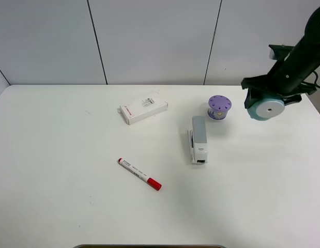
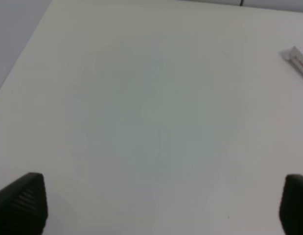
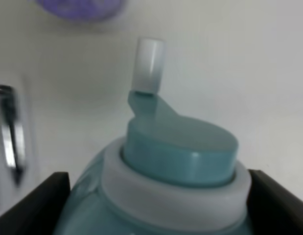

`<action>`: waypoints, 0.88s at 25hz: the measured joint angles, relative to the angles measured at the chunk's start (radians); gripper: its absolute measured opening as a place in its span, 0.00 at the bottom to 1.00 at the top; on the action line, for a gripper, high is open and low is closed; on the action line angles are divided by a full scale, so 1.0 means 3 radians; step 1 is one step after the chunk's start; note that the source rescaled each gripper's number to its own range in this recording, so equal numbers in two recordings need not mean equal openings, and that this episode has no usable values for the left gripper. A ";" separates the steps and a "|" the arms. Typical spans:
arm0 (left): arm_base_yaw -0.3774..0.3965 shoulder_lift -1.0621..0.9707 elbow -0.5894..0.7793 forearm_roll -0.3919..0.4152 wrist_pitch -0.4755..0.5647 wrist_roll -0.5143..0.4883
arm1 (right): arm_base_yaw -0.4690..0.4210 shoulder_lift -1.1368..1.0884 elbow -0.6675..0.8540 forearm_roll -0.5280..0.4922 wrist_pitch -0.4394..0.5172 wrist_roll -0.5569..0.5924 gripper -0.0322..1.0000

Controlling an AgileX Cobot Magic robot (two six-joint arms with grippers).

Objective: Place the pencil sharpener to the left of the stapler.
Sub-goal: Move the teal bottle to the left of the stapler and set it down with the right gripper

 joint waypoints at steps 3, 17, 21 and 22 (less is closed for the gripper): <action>0.0000 0.0000 0.0000 0.0000 0.0000 0.0000 | 0.0205 0.0010 -0.0282 0.0011 0.0090 0.0128 0.08; 0.0000 0.0000 0.0000 0.0000 0.0000 0.0000 | 0.1041 0.0499 -0.1119 0.0094 0.0415 0.0606 0.08; 0.0000 0.0000 0.0000 0.0000 0.0000 0.0000 | 0.1263 0.0654 -0.1123 0.0094 0.0386 0.0659 0.08; 0.0000 0.0000 0.0000 0.0000 0.0000 0.0000 | 0.1312 0.0693 -0.1123 0.0091 0.0348 0.0667 0.08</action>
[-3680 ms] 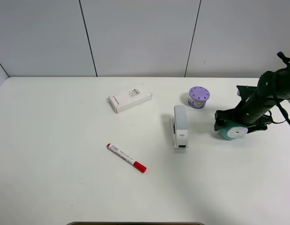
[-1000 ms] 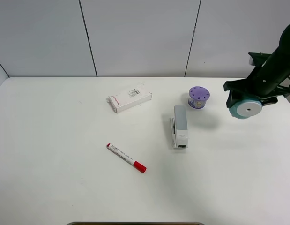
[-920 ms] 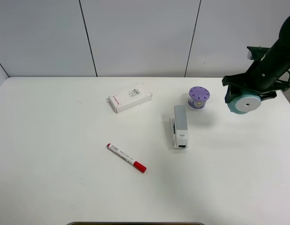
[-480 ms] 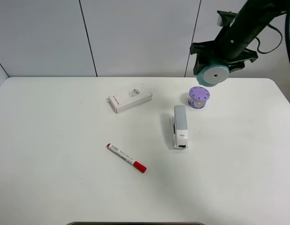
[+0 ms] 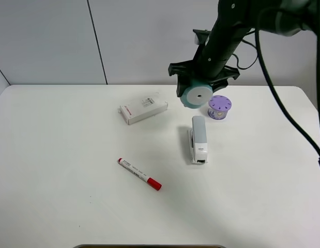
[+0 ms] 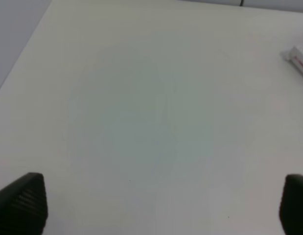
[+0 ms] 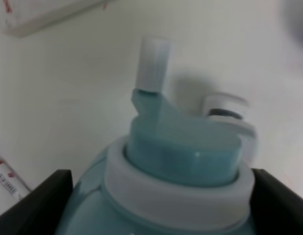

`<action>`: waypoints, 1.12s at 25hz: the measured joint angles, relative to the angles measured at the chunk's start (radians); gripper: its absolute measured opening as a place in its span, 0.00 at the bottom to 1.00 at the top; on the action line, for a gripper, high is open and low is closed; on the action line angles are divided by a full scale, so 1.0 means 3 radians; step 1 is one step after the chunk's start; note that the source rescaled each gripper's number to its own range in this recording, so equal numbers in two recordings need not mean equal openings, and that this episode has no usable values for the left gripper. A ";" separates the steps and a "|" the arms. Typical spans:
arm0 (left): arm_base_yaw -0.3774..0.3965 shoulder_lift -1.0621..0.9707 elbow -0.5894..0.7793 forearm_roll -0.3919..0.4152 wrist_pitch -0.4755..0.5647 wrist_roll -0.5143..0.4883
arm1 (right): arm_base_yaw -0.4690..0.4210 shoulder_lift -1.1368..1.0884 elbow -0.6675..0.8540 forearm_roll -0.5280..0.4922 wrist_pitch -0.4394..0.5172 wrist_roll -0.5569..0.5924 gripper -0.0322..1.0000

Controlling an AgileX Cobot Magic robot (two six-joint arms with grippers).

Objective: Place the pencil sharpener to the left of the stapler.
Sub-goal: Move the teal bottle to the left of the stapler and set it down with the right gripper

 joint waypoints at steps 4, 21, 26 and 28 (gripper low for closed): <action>0.0000 0.0000 0.0000 0.0000 0.0000 0.0000 | 0.0213 0.0142 -0.0003 0.0003 -0.0142 0.0039 0.08; 0.0000 0.0000 0.0000 0.0000 0.0000 0.0000 | 0.0632 0.0736 -0.0007 -0.0238 -0.0648 0.0355 0.08; 0.0000 0.0000 0.0000 0.0000 0.0000 0.0000 | 0.0632 0.0910 -0.0007 -0.0240 -0.0720 0.0370 0.08; 0.0000 0.0000 0.0000 0.0000 0.0000 0.0000 | 0.0632 0.0967 -0.0007 -0.0234 -0.0728 0.0370 0.08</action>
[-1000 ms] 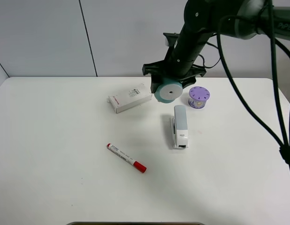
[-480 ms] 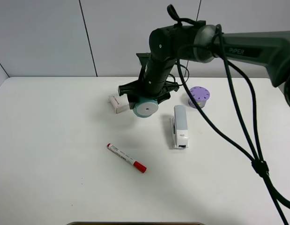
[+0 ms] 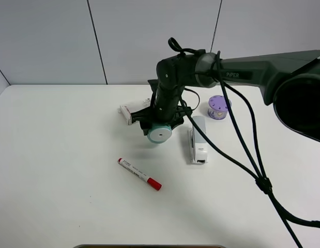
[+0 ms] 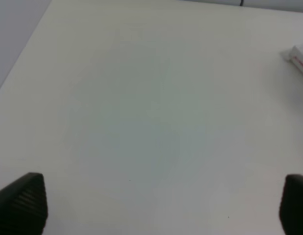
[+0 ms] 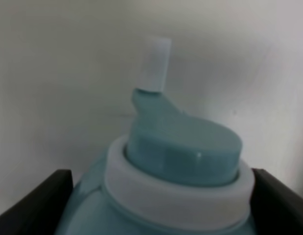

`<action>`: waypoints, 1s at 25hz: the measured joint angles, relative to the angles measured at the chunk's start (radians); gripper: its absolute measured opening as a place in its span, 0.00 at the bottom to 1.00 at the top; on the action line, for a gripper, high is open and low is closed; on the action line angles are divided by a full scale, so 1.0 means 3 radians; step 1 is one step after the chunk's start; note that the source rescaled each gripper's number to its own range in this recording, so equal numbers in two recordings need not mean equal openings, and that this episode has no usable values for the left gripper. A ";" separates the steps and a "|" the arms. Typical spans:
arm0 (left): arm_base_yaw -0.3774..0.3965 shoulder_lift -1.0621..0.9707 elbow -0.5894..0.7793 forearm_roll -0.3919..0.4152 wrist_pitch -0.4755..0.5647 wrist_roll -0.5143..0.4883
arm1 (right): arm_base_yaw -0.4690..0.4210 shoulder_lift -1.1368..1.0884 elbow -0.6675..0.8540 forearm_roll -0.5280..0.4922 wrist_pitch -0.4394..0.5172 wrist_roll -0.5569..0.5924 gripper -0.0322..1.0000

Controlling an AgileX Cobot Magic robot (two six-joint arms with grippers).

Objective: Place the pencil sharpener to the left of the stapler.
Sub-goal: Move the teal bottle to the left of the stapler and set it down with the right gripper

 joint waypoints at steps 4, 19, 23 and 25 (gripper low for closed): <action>0.0000 0.0000 0.0000 0.0000 0.0000 0.0000 | 0.0000 0.0115 0.0000 0.0047 -0.0029 0.0000 0.08; 0.0000 0.0000 0.0000 0.0000 0.0000 0.0000 | 0.0000 0.0230 -0.0023 0.0074 -0.0046 0.0000 0.08; 0.0000 0.0000 0.0000 0.0000 0.0000 0.0000 | 0.0000 0.0230 -0.0023 0.0074 -0.0043 0.0000 0.08; 0.0000 0.0000 0.0000 0.0000 0.0000 0.0000 | 0.0000 0.0230 -0.0023 0.0074 -0.0043 0.0000 0.08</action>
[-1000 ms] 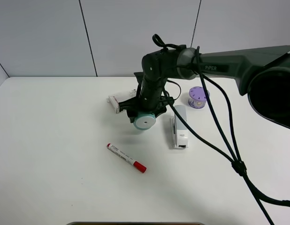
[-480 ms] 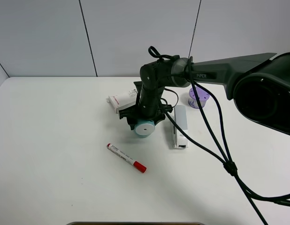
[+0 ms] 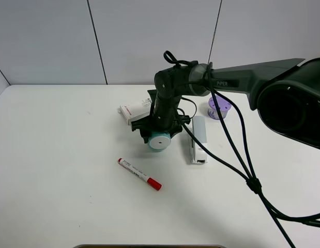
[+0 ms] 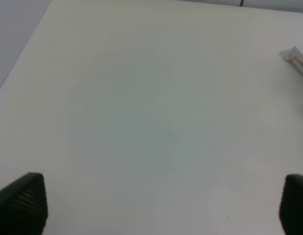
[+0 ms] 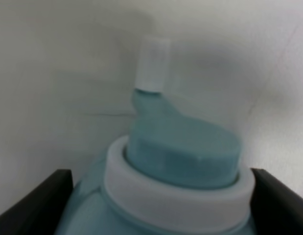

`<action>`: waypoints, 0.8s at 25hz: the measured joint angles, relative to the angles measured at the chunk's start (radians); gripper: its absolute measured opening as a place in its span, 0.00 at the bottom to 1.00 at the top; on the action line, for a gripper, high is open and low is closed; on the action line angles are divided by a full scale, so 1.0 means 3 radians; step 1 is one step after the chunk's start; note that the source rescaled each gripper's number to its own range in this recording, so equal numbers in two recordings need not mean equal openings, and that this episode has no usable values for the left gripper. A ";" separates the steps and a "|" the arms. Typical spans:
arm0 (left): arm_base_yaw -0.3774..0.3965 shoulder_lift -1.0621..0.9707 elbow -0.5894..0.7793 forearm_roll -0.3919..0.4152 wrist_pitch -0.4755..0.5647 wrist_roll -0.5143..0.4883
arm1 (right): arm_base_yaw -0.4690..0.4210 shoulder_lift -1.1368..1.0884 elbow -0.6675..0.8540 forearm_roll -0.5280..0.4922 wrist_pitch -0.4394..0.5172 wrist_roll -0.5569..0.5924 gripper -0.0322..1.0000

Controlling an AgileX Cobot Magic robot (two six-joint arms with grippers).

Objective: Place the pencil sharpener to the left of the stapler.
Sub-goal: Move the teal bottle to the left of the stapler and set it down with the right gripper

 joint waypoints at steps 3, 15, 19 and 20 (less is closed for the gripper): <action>0.0000 0.0000 0.0000 0.0000 0.0000 0.0000 | 0.0000 0.0000 0.0000 0.0000 0.0000 0.0000 0.08; 0.0000 0.0000 0.0000 0.0000 0.0000 0.0000 | 0.0000 0.0000 0.0000 0.0004 0.0000 0.0000 0.08; 0.0000 0.0000 0.0000 0.0000 0.0000 0.0000 | 0.0000 0.0000 0.0000 0.0004 0.0000 0.0029 0.08; 0.0000 0.0000 0.0000 0.0000 0.0000 0.0000 | 0.0000 0.0000 0.0000 0.0004 0.0000 0.0056 0.08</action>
